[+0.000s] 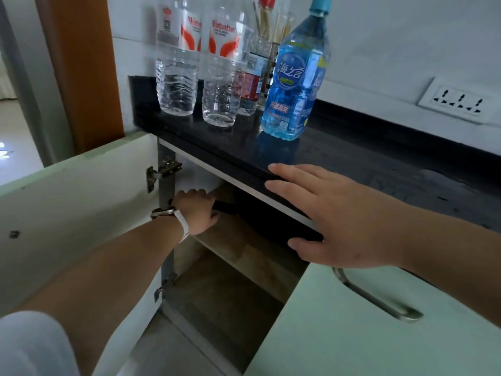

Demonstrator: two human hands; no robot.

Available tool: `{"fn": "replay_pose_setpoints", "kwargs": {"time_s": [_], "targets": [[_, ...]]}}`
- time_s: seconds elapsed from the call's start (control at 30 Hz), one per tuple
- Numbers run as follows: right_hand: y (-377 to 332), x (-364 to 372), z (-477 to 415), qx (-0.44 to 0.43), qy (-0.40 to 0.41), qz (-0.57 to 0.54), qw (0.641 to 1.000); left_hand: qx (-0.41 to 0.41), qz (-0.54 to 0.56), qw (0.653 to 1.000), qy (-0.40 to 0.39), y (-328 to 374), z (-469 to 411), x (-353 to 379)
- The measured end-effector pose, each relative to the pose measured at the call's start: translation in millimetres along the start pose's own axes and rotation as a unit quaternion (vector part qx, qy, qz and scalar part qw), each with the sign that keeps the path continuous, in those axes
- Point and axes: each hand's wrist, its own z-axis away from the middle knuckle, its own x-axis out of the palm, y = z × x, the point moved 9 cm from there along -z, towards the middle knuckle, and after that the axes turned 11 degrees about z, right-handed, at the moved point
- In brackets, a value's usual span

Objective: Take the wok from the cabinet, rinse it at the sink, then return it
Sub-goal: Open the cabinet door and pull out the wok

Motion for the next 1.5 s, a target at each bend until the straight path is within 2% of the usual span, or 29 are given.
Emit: {"fn": "replay_pose_setpoints", "kwargs": {"time_s": [0.17,0.3,0.37,0.43,0.5,0.57,0.63,0.8,1.0,1.33,1.5], "targets": [[-0.6,0.3,0.4,0.001,-0.001,-0.004,1.0,-0.012,0.068,0.997,-0.029,17.7,4.0,-0.2],[-0.3,-0.7,0.3,0.001,0.001,-0.013,1.0,-0.055,0.108,0.982,-0.147,26.8,-5.1,14.4],[0.9,-0.5,-0.3,0.003,-0.001,-0.018,1.0,-0.117,0.19,0.95,-0.219,23.2,-3.1,30.6],[1.5,0.2,-0.5,0.005,-0.003,-0.018,1.0,-0.165,0.293,0.9,-0.276,22.6,5.6,45.3],[2.0,-1.1,-0.7,0.005,0.001,-0.017,1.0,-0.17,0.335,0.866,-0.33,25.8,16.1,56.7],[1.5,-1.7,-0.8,0.003,0.006,-0.017,1.0,-0.172,0.356,0.85,-0.347,29.2,23.6,67.8],[1.8,-2.2,-0.7,0.001,0.009,-0.018,1.0,-0.175,0.373,0.853,-0.32,33.1,27.1,78.1],[1.6,-2.1,-0.5,0.001,0.017,-0.017,1.0,-0.183,0.36,0.898,-0.175,31.4,37.0,86.6],[2.6,-2.5,-1.1,0.002,0.032,-0.006,0.999,-0.179,0.349,0.915,-0.097,34.7,54.8,86.2],[4.7,-1.4,-0.2,0.002,0.04,-0.002,0.999,-0.185,0.41,0.89,-0.076,28.0,95.2,102.7],[4.5,0.5,-0.9,0.002,0.039,0.003,0.999,-0.19,0.396,0.896,-0.068,15.8,127.9,104.7]]}}
